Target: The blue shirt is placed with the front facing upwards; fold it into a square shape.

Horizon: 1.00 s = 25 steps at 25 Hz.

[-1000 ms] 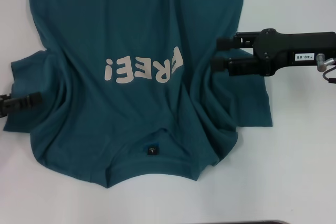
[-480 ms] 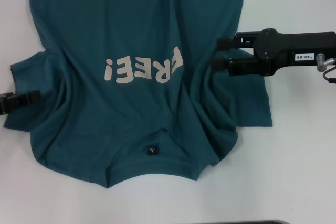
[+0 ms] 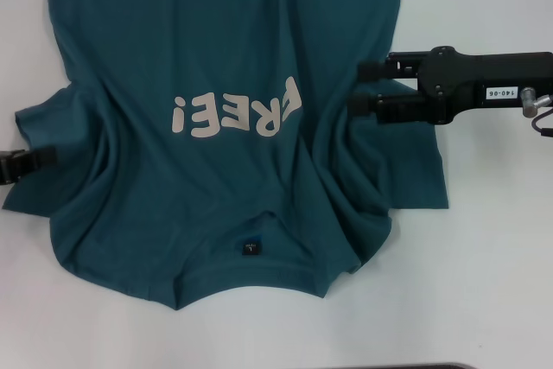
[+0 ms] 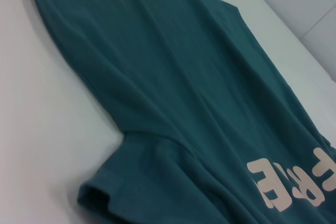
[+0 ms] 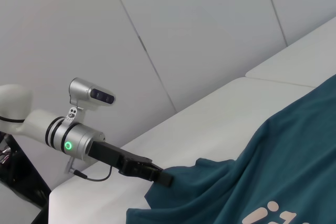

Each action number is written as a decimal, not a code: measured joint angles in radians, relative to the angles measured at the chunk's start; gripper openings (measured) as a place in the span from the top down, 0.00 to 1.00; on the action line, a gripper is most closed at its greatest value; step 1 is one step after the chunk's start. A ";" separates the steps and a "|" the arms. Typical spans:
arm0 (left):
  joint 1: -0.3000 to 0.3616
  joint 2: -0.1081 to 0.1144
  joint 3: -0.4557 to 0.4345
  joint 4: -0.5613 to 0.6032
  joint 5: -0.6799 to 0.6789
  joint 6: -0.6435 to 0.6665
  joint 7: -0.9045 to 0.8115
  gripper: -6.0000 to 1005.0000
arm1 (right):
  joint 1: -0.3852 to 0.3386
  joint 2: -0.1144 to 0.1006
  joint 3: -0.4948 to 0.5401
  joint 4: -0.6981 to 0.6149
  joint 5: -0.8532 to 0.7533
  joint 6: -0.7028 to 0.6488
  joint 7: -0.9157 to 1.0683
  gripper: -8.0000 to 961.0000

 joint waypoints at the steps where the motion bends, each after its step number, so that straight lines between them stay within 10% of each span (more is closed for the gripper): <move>1: 0.000 0.000 -0.001 0.000 0.000 0.000 0.000 0.82 | 0.000 0.000 0.000 0.000 0.000 0.000 0.000 0.21; 9: -0.002 0.021 -0.003 -0.028 0.001 -0.002 -0.028 0.99 | 0.000 0.001 0.006 0.008 0.000 0.022 0.000 0.21; 25: -0.001 0.110 -0.008 -0.081 0.013 0.004 -0.080 0.99 | 0.014 0.005 0.014 0.077 0.040 0.060 -0.010 0.21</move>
